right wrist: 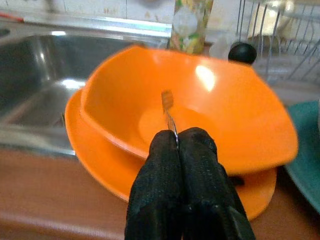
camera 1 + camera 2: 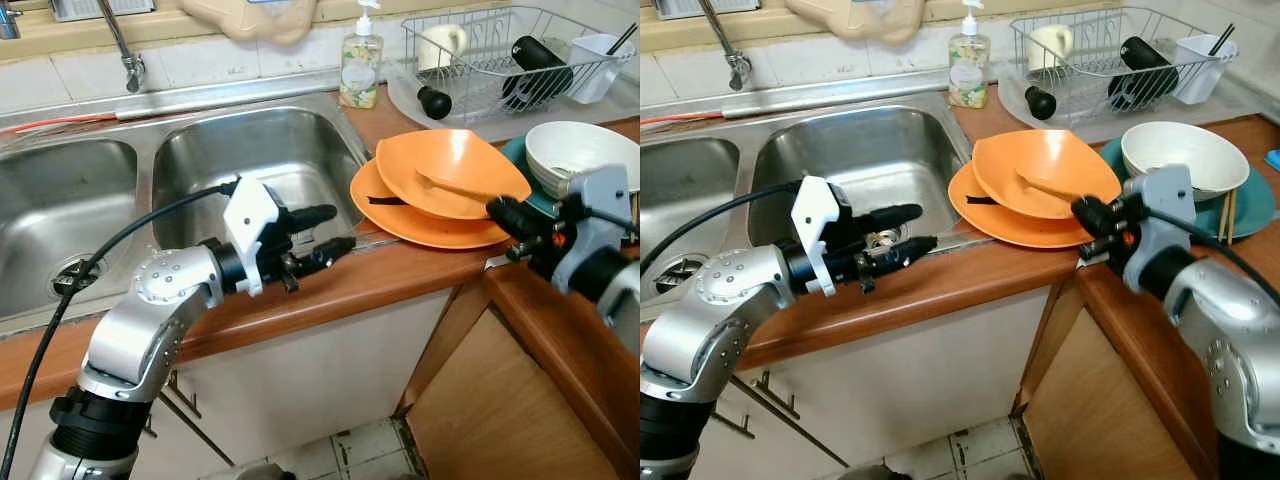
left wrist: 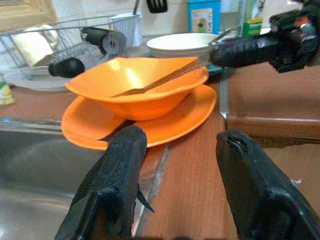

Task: Kitchen organization

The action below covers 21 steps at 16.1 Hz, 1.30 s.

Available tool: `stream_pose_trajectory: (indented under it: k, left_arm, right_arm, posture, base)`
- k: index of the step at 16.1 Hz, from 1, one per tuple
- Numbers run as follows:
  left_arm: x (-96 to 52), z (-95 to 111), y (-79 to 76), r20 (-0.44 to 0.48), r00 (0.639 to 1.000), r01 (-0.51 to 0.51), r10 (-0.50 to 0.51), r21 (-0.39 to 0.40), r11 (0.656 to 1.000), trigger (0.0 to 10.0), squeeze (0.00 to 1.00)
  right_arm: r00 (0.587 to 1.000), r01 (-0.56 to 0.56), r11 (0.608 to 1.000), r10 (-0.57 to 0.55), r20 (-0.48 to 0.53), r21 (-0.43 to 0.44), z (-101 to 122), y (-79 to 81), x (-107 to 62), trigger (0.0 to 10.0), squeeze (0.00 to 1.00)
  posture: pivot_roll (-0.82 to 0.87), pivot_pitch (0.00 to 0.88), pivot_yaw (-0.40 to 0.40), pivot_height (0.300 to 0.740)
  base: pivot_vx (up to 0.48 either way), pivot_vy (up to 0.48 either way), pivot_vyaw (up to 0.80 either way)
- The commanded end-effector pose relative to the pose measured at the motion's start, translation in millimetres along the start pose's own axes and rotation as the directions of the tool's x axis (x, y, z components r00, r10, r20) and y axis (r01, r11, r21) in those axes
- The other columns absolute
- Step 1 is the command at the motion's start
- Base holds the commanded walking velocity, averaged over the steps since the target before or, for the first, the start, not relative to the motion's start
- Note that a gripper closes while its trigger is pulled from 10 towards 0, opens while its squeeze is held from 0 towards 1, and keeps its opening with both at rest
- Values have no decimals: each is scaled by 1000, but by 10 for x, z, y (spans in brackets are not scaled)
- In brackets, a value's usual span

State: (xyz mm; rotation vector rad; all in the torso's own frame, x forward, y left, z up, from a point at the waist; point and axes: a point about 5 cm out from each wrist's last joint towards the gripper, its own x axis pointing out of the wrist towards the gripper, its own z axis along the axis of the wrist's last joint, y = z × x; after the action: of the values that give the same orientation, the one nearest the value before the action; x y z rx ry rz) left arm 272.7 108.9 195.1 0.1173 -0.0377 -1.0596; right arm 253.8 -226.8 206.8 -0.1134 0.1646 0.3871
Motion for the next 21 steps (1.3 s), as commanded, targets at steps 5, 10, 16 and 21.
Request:
stream_pose_trajectory:
  k: [5, 10, 16, 21]
  left_arm:
    - [-10, -41, -75, -40, 997, 59, -59, -4, 998, 10000, 0]
    - [-21, -41, -84, -44, 997, 64, -64, -8, 998, 10000, 0]
    - [-24, -52, -86, -57, 996, 65, -65, -3, 998, 10000, 0]
    - [-30, -50, -86, -59, 996, 60, -60, -2, 998, 10000, 0]
  right_arm:
    - [999, -49, 997, 49, -11, -63, -40, -8, -140, 10000, 1000]
    - [998, -18, 1000, 18, 59, 10, -11, -30, -143, 10000, 1000]
    - [996, -25, 997, 18, 91, 77, -24, 64, 29, 10000, 0]
    - [997, -10, 994, 2, 73, 109, -47, 83, 141, 3725, 0]
  posture:
    - [-70, 0, 68, 740]
    - [-68, 0, 67, 740]
    - [-61, 0, 62, 740]
    - [-56, 0, 57, 740]
  base:
    - [0, 0, 0]
    - [0, 0, 0]
    - [0, 0, 0]
    - [0, 0, 0]
